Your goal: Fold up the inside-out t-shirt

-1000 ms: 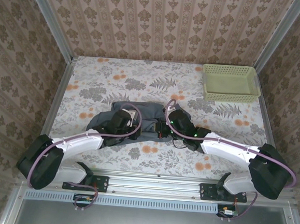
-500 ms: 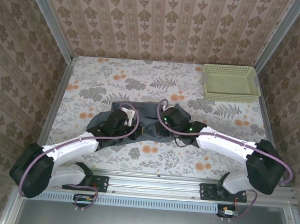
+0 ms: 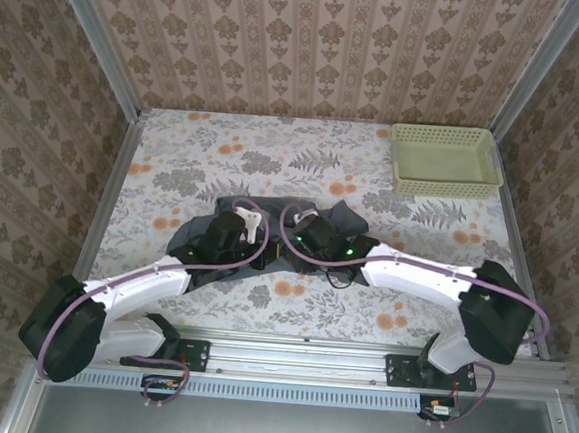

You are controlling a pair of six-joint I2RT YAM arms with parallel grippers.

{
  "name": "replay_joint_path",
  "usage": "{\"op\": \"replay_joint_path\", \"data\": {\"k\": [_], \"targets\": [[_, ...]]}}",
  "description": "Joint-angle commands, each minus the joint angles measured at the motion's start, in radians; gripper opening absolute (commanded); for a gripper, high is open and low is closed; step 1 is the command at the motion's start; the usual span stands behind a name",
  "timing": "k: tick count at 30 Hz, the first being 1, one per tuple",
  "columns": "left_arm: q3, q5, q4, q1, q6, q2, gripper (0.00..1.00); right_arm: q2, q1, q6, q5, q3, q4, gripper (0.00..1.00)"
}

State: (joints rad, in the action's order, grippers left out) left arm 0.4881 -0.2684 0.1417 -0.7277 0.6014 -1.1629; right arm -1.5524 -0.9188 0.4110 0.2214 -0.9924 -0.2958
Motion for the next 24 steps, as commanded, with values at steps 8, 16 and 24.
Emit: {"op": "replay_joint_path", "data": {"k": [8, 16, 24], "targets": [[-0.06, -0.045, 0.099, 0.0, 0.025, 0.05, 0.0, -0.125, 0.016, -0.007, 0.151, -0.084, -0.032, 0.38], [-0.097, -0.11, 0.204, 0.017, 0.05, 0.041, 0.0, -0.097, 0.061, 0.024, 0.028, -0.005, 0.113, 0.52], [-0.1, -0.07, 0.176, 0.03, 0.052, 0.034, 0.0, -0.084, 0.104, 0.082, -0.001, -0.013, 0.138, 0.04]]}}
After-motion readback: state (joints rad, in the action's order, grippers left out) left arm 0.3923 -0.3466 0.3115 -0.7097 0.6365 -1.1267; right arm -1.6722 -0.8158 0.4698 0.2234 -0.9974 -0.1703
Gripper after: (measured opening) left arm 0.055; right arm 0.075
